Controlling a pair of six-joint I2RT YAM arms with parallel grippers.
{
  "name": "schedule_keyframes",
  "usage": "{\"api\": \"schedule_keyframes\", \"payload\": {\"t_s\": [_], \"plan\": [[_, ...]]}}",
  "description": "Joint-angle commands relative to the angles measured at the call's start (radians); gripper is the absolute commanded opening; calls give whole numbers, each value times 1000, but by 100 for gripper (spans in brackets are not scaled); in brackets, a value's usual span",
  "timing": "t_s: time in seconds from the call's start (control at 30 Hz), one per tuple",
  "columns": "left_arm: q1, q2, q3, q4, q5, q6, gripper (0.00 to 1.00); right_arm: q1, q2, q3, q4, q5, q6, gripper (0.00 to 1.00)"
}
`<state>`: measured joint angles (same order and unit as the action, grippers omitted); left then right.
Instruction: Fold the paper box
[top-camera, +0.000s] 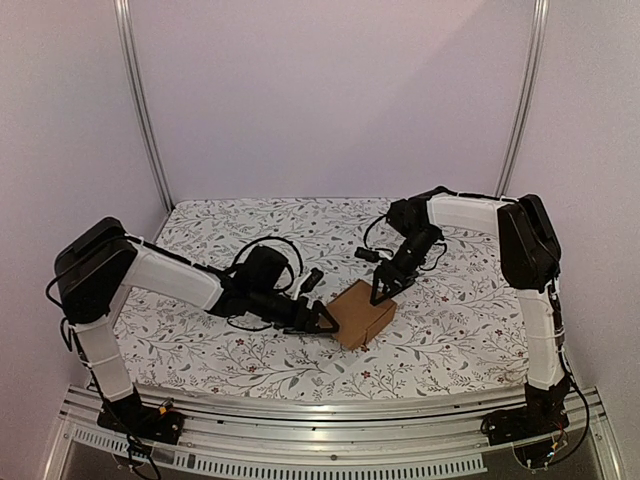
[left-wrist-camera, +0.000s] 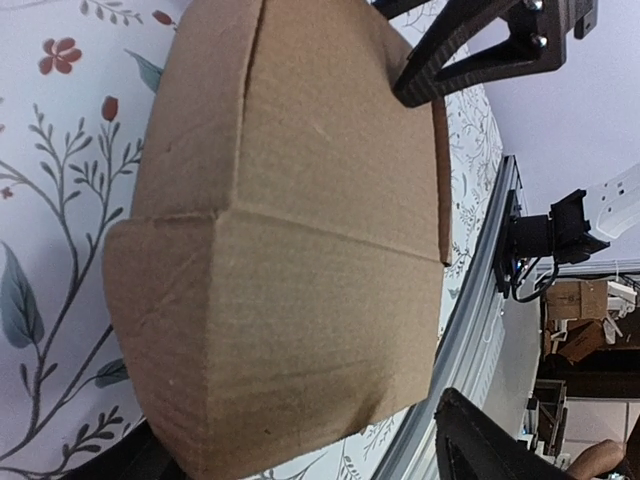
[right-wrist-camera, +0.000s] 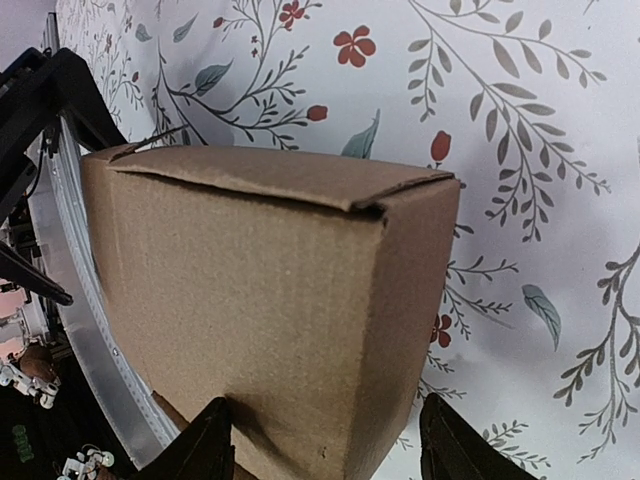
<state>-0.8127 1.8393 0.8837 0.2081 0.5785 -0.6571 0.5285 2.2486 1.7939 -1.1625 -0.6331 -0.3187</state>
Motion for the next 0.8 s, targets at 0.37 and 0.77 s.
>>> {"api": "schedule_keyframes", "payload": {"t_s": [0.37,0.77], "plan": [[24,-60,173,-399,-250,211,87,8,54,1,4,46,-7,60],[78,22,151,-124,51,168,85,8,47,-9,-1,45,-16,60]]}}
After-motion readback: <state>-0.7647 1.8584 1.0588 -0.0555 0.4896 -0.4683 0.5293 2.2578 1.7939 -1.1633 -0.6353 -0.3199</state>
